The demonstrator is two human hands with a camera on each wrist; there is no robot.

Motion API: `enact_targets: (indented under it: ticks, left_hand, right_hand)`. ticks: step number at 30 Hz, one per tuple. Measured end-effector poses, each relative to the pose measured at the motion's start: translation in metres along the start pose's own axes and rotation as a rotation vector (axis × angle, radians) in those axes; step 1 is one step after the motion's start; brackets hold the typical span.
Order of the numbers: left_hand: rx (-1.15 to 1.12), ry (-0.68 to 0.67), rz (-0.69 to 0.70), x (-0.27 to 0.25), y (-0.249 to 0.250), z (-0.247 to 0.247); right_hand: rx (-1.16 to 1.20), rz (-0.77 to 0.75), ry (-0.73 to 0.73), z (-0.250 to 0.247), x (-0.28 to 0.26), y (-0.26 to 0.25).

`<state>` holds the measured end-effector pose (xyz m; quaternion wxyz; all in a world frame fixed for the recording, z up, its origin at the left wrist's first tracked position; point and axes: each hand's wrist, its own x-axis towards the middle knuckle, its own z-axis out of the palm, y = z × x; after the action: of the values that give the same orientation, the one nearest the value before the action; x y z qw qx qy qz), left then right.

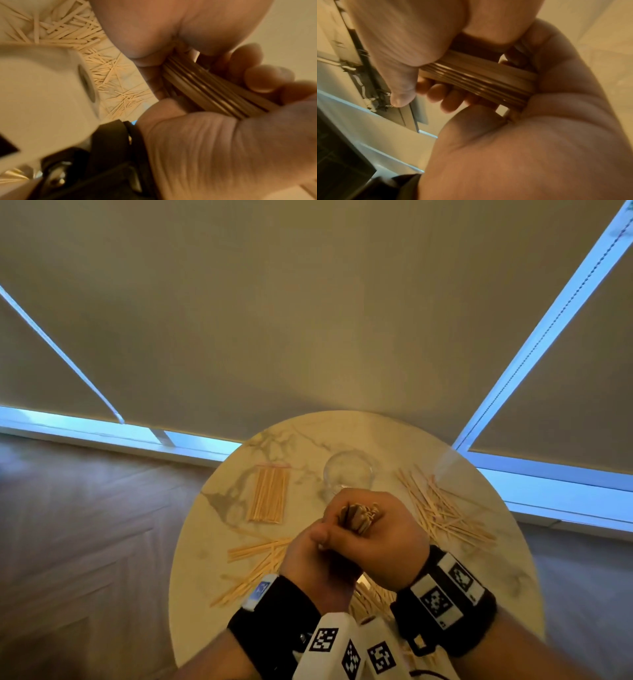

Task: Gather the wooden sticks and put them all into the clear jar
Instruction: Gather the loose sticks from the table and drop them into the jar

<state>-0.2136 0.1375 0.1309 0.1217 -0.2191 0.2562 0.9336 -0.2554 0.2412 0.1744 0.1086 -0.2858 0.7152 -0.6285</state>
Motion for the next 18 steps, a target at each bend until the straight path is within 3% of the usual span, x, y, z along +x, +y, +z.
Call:
enact_targets:
  ticks: [4,7,11,18]
  left_hand:
    - [-0.007,0.015,-0.05,0.003,-0.006,-0.015]
    - [0.011,0.115,-0.096,0.005,-0.008,-0.033]
    - [0.021,0.208,-0.136,0.011,-0.01,-0.043]
    - [0.397,0.287,-0.143,0.025,0.018,-0.045]
  right_hand:
    - [-0.018,0.068,0.052,0.009,-0.006,0.018]
    - [-0.036,0.125,0.068,0.015,-0.012,0.034]
    - [-0.145,0.054,0.011,0.023,-0.014,0.047]
    - [-0.348,0.017,-0.03,0.001,-0.002,0.039]
